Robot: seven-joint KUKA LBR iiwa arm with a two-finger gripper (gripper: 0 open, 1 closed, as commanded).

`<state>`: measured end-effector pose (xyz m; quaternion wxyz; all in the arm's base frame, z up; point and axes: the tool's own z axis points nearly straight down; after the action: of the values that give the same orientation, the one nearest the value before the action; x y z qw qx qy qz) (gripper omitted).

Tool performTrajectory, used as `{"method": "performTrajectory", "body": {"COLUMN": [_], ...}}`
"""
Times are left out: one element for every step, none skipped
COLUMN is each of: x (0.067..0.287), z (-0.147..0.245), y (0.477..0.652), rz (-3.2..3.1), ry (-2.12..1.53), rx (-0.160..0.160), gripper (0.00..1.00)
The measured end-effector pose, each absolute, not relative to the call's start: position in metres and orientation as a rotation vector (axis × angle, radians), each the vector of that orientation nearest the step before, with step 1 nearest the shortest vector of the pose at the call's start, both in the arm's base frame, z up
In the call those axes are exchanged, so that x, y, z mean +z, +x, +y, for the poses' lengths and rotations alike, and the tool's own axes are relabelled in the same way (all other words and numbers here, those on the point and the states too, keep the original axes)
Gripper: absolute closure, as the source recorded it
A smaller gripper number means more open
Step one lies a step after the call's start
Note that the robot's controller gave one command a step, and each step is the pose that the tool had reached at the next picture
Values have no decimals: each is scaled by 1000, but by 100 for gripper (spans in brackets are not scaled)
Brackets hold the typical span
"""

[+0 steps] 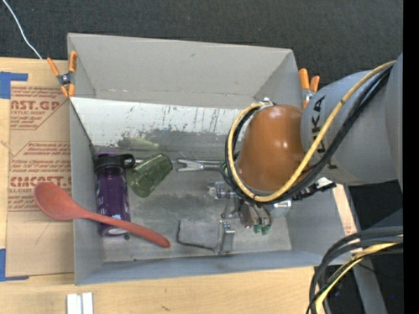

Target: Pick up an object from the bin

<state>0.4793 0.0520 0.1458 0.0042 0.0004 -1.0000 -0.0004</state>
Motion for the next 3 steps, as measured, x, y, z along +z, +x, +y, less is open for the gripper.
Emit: {"method": "performTrajectory", "body": {"x": [150,67,70], "z": [52,62,85], "y": [481,490,499], "rz": [-3141,-3123,-3143], "ry": [0,-247,-80], "rx": [-2,-3,-3], "gripper": [0,0,100]}}
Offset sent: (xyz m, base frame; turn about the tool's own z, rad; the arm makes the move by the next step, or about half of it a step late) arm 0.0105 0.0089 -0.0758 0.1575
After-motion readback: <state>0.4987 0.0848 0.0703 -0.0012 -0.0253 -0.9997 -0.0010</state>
